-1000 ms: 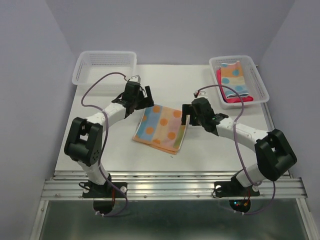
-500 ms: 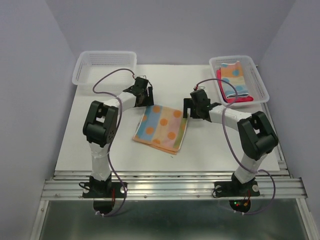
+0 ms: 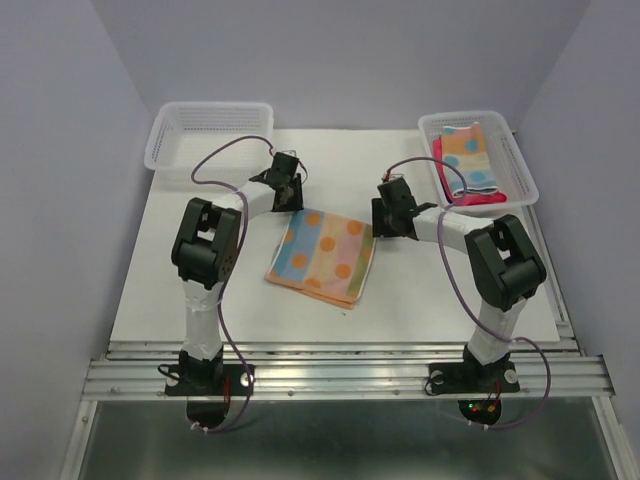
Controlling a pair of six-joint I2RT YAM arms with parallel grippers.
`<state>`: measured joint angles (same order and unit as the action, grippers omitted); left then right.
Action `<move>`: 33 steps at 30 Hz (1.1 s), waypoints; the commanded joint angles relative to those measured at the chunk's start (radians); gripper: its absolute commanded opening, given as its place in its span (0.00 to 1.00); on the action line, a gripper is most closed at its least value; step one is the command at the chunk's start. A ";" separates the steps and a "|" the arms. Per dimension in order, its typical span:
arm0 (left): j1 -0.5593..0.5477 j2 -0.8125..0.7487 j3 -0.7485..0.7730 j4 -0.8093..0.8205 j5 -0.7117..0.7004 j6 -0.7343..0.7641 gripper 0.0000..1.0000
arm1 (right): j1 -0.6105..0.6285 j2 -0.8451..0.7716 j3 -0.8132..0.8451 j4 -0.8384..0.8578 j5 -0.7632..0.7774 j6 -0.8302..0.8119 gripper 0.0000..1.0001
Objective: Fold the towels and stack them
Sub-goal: Fold the towel
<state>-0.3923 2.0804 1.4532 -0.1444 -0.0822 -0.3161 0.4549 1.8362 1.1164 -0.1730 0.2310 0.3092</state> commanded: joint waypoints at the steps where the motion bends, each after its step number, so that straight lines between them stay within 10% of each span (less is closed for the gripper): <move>1: -0.002 0.015 -0.008 0.008 0.055 0.002 0.45 | -0.010 0.029 0.042 0.026 -0.042 -0.027 0.56; 8: 0.000 0.029 -0.025 0.023 0.073 -0.012 0.00 | -0.010 0.043 0.026 0.090 -0.168 -0.087 0.55; 19: 0.023 -0.074 -0.086 0.095 0.027 -0.040 0.00 | -0.010 0.044 -0.035 0.197 -0.276 -0.284 0.34; 25: 0.047 -0.128 -0.149 0.140 0.074 -0.057 0.00 | -0.010 0.032 -0.064 0.230 -0.344 -0.340 0.03; 33: 0.056 -0.229 -0.235 0.218 0.139 -0.078 0.00 | -0.009 -0.080 -0.130 0.274 -0.374 -0.320 0.01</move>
<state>-0.3397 1.9697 1.2652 0.0143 0.0246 -0.3779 0.4511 1.8374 1.0264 0.0528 -0.1093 -0.0051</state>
